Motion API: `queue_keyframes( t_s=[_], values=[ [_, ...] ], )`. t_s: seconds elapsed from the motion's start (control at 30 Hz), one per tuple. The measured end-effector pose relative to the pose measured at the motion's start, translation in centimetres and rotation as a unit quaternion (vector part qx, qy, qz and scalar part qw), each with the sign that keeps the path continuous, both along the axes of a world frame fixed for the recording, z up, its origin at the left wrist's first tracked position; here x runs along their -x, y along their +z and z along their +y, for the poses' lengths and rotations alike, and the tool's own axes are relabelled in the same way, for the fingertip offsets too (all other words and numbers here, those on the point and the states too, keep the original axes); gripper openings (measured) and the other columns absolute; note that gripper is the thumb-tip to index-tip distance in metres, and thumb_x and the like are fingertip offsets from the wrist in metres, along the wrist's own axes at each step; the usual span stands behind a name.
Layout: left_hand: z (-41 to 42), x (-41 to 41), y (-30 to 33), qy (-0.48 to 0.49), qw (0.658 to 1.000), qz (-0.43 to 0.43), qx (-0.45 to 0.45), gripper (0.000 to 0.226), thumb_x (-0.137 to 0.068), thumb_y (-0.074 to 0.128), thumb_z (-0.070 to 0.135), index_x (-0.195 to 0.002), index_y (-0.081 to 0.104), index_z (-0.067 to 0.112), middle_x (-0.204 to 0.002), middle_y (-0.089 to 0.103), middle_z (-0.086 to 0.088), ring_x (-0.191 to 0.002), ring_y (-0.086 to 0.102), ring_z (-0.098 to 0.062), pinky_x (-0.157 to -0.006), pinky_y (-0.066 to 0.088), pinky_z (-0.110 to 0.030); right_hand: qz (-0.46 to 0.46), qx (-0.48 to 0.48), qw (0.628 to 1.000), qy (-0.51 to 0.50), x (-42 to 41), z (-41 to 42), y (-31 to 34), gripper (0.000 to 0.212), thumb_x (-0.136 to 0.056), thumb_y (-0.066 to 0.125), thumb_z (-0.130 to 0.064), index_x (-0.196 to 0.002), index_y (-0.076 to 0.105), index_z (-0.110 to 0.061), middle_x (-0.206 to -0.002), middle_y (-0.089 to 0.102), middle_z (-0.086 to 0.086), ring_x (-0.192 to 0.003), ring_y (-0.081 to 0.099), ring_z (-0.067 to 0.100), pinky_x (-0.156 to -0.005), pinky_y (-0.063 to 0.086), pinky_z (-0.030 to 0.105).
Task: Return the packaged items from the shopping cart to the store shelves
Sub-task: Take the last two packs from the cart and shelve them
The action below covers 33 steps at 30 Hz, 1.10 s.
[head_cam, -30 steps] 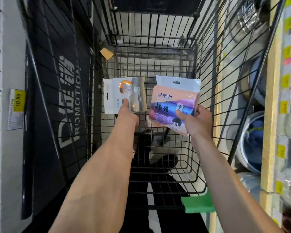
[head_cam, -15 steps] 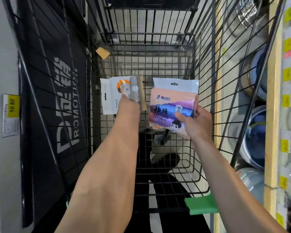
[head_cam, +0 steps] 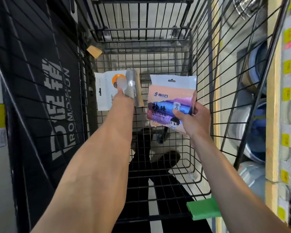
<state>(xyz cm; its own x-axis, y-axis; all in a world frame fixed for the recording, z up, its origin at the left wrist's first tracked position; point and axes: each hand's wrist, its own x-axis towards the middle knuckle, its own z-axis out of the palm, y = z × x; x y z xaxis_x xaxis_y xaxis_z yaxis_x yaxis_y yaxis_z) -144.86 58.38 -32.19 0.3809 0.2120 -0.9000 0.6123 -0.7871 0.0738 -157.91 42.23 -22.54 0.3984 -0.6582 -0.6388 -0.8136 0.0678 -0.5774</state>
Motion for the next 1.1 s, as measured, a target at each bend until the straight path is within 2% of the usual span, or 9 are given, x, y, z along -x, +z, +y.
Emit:
queue_keyframes(
  t_s=[0.07, 0.23, 0.37, 0.4, 0.43, 0.47, 0.5, 0.7, 1.1],
  values=[
    [-1.1, 0.3, 2.3, -0.237, 0.968, -0.088, -0.004, 0.048, -0.103, 0.049, 0.039, -0.146, 0.043, 0.020, -0.149, 0.045, -0.005, -0.141, 0.036, -0.027, -0.114, 0.029, -0.023, 0.002, 0.001, 1.000, -0.004, -0.1, -0.1, -0.2, 0.032, -0.075, 0.085, -0.018, -0.103, 0.069, -0.024, -0.094, 0.073, -0.010, -0.085, 0.072, 0.010, -0.077, 0.063, 0.039],
    [-2.1, -0.6, 3.7, -0.201, 0.976, -0.080, -0.015, 0.053, -0.099, 0.056, 0.035, -0.147, 0.041, 0.018, -0.138, 0.049, -0.008, -0.120, 0.050, -0.024, -0.096, 0.045, -0.031, 0.013, 0.007, 1.000, -0.021, -0.3, 0.4, -0.8, 0.036, -0.071, 0.084, -0.032, -0.103, 0.067, -0.027, -0.104, 0.070, -0.006, -0.090, 0.070, 0.013, -0.079, 0.062, 0.038],
    [-1.1, -1.3, 1.8, 0.203, 0.971, -0.107, 0.067, 0.089, -0.078, -0.031, 0.023, -0.155, 0.014, 0.028, -0.154, 0.040, -0.011, -0.133, 0.041, -0.003, -0.100, 0.025, 0.006, 0.016, 0.014, 0.999, -0.029, -0.3, 1.3, -0.9, 0.040, -0.068, 0.083, -0.038, -0.103, 0.066, -0.028, -0.104, 0.070, -0.006, -0.092, 0.070, 0.016, -0.083, 0.060, 0.042],
    [-1.1, -2.0, 1.5, 0.234, 0.961, -0.096, 0.112, 0.079, -0.080, 0.049, -0.021, -0.149, 0.039, 0.017, -0.157, 0.038, -0.015, -0.148, 0.026, -0.005, -0.078, 0.038, 0.006, 0.015, 0.015, 0.999, -0.026, -0.3, 1.4, -0.8, 0.038, -0.070, 0.084, -0.035, -0.103, 0.067, -0.027, -0.104, 0.070, -0.006, -0.092, 0.070, 0.016, -0.083, 0.060, 0.042],
    [-0.9, -2.1, 2.2, 0.274, 0.948, -0.093, 0.133, 0.119, -0.023, 0.083, 0.029, -0.134, 0.056, -0.007, -0.154, 0.042, -0.020, -0.151, 0.016, -0.012, -0.065, 0.026, -0.048, 0.015, 0.014, 0.999, -0.024, -0.2, 1.4, -0.9, 0.036, -0.072, 0.084, -0.032, -0.103, 0.067, -0.026, -0.103, 0.070, -0.006, -0.091, 0.069, 0.015, -0.084, 0.059, 0.041],
    [-0.8, -1.7, 1.4, 0.286, 0.948, -0.098, 0.096, 0.071, -0.034, 0.089, 0.025, -0.094, 0.064, -0.006, -0.142, 0.051, -0.025, -0.151, 0.025, -0.025, -0.091, -0.022, -0.001, 0.013, 0.013, 1.000, -0.024, -0.2, 1.4, -0.8, 0.033, -0.074, 0.084, -0.029, -0.103, 0.067, -0.025, -0.101, 0.070, -0.006, -0.091, 0.069, 0.015, -0.085, 0.059, 0.041],
    [-0.4, -1.6, 2.2, 0.317, 0.937, -0.104, 0.105, 0.036, -0.067, 0.085, 0.014, -0.074, 0.052, 0.001, -0.121, 0.060, -0.026, -0.146, 0.038, -0.030, -0.120, 0.027, -0.019, 0.013, 0.012, 1.000, -0.026, -0.1, 1.3, -0.7, 0.032, -0.075, 0.083, -0.027, -0.103, 0.067, -0.024, -0.100, 0.070, -0.007, -0.091, 0.069, 0.015, -0.085, 0.059, 0.039],
    [-1.1, -3.6, 4.8, 0.619, 0.729, -0.254, 0.143, 0.046, -0.080, 0.079, 0.007, -0.109, 0.045, 0.016, -0.118, 0.061, -0.008, -0.093, 0.067, -0.026, -0.065, 0.063, -0.045, -0.007, 0.060, 0.998, -0.022, 0.0, 2.3, 1.2, 0.029, -0.078, 0.082, -0.025, -0.102, 0.065, -0.022, -0.093, 0.070, -0.011, -0.084, 0.068, 0.008, -0.081, 0.059, 0.036],
    [4.0, -4.4, 21.6, 0.197, 0.868, -0.329, 0.316, 0.030, -0.088, 0.073, 0.009, -0.110, 0.058, 0.021, -0.107, 0.074, 0.001, -0.098, 0.074, -0.016, -0.072, 0.063, -0.034, -0.204, -0.030, 0.978, -0.030, -2.6, 2.1, 14.3, 0.027, -0.077, 0.083, -0.014, -0.098, 0.068, -0.022, -0.090, 0.074, -0.004, -0.082, 0.072, 0.008, -0.078, 0.062, 0.043]
  ],
)
